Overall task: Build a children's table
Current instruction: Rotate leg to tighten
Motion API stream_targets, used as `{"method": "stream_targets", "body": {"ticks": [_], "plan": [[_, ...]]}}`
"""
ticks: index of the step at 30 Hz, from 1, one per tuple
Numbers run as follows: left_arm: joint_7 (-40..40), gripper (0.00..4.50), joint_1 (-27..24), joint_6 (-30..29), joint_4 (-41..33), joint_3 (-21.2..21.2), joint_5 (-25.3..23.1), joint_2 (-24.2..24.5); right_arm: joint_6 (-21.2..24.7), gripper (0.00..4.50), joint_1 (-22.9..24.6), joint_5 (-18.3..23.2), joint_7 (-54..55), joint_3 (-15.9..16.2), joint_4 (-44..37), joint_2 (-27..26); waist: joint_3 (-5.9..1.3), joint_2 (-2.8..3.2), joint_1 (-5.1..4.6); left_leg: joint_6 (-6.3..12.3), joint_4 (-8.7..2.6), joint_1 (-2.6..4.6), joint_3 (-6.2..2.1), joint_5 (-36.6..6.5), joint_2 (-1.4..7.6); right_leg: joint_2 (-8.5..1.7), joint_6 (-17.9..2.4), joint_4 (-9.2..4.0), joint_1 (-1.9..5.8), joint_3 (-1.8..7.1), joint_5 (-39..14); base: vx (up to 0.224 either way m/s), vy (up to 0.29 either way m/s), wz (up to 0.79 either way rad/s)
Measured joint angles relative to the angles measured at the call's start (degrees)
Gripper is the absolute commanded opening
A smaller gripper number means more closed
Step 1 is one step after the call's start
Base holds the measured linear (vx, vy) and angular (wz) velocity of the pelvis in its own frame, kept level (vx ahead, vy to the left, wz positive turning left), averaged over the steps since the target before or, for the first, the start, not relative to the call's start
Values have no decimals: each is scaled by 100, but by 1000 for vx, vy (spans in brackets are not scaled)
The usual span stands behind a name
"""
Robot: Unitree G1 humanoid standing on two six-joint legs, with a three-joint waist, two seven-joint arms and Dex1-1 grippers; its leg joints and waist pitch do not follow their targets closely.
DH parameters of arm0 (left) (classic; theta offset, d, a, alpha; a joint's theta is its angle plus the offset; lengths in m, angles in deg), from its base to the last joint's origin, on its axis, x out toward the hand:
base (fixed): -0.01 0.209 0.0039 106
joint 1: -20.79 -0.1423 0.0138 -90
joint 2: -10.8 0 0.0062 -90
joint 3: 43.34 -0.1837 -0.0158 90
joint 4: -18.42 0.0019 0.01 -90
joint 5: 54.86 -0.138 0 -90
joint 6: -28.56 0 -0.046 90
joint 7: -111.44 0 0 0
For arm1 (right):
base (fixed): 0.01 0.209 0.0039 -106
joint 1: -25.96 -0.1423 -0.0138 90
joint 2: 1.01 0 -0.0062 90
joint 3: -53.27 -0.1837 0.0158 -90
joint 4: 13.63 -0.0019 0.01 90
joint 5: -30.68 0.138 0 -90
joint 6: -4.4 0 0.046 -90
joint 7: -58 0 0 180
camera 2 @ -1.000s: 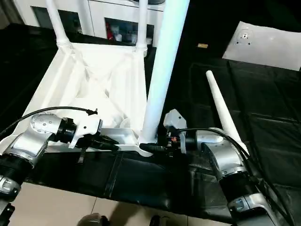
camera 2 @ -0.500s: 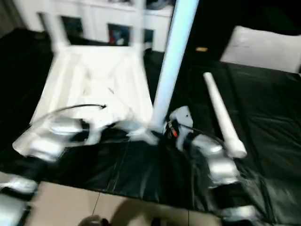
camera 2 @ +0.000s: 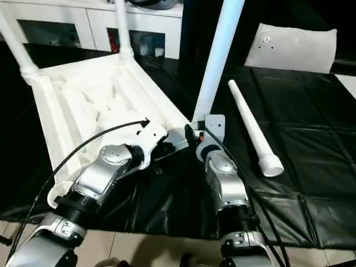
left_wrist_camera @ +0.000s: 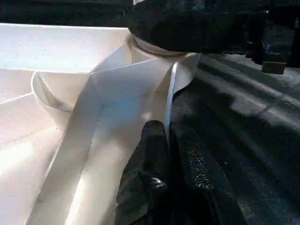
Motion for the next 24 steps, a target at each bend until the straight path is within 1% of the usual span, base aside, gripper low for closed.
{"method": "stream_targets", "body": {"ticks": [1,2,4,5,7,8,10,11,14,15,17,18,19,21,23,24], "plan": [[126,0,1,2,1,31,-23,25,-3,355,26,14,-1,2,-1,-108,-9,-15,-25,3,0,-11,6,-2,-9,1,5,31,-21,25,8,0,0,0],[280,0,24,7,2,73,-57,47,11,355,78,44,-84,48,-3,-191,-19,-34,-65,2,0,-37,16,-4,-2,1,2,52,-55,29,20,0,0,0],[327,0,76,19,9,124,-61,96,-67,382,165,53,-222,200,-39,-237,-20,-46,-87,1,6,-72,22,-2,0,1,-6,96,-110,40,65,0,0,0],[275,0,86,70,9,135,-52,186,-67,390,180,70,-350,249,-73,-206,-28,-59,-84,0,8,-84,27,-2,-1,0,-6,129,-142,56,114,0,0,0],[52,0,83,208,-2,132,-20,341,-34,401,300,157,-596,299,-193,-62,-29,-62,-18,5,-3,-96,26,3,7,6,-30,177,-182,53,107,30,-59,2],[-110,0,72,302,-3,129,26,450,14,413,426,197,-757,347,-292,43,-29,-61,25,29,-6,-100,24,18,12,9,-44,218,-200,51,77,31,-63,2],[-479,0,10,576,-21,114,99,739,44,434,704,269,-1091,379,-562,295,-28,-60,99,31,-24,-100,22,21,29,28,-63,223,-211,43,65,13,-28,0],[-670,0,-38,737,-34,124,128,909,53,439,829,325,-1239,329,-690,445,-28,-61,142,30,-23,-98,22,21,42,38,-73,229,-212,39,59,0,0,0],[-1141,0,-115,1109,-12,116,226,1270,54,445,986,467,-1536,172,-1064,780,-29,-61,185,10,-22,-95,23,31,53,45,-47,229,-215,38,40,0,0,0],[-1357,0,-133,1275,-2,84,238,1411,42,445,1075,540,-1684,113,-1281,922,-30,-63,209,-2,-21,-79,23,36,53,44,-46,229,-214,39,39,0,0,0],[-1641,0,-137,1535,62,34,249,1591,37,445,1141,661,-1834,7,-1477,1063,-33,-68,224,-11,-16,-67,26,40,52,42,-47,229,-210,43,43,0,0,0],[-1691,0,-138,1569,71,29,259,1617,37,445,1157,672,-1864,5,-1508,1085,-33,-68,224,-11,-15,-66,26,40,51,42,-47,229,-209,44,43,0,0,0],[-1949,0,-134,1791,160,10,306,1738,38,445,1260,713,-2013,9,-1685,1204,-34,-69,236,-14,-13,-65,26,40,50,41,-46,229,-205,46,43,0,0,0],[-2343,0,-143,2052,281,13,452,1917,55,445,1443,809,-2212,7,-1885,1378,-36,-73,266,-46,-12,-58,26,20,49,40,-45,227,-197,45,43,0,0,0],[-2695,0,-142,2212,391,19,612,2078,86,445,1625,849,-2405,14,-2086,1528,-37,-74,306,-48,-12,-57,26,21,50,40,-45,228,-196,45,43,0,0,0],[-2771,0,-137,2247,444,34,633,2110,90,445,1650,858,-2457,28,-2113,1554,-38,-76,311,-51,-12,-56,26,23,50,40,-45,229,-195,45,44,0,0,0]]}}
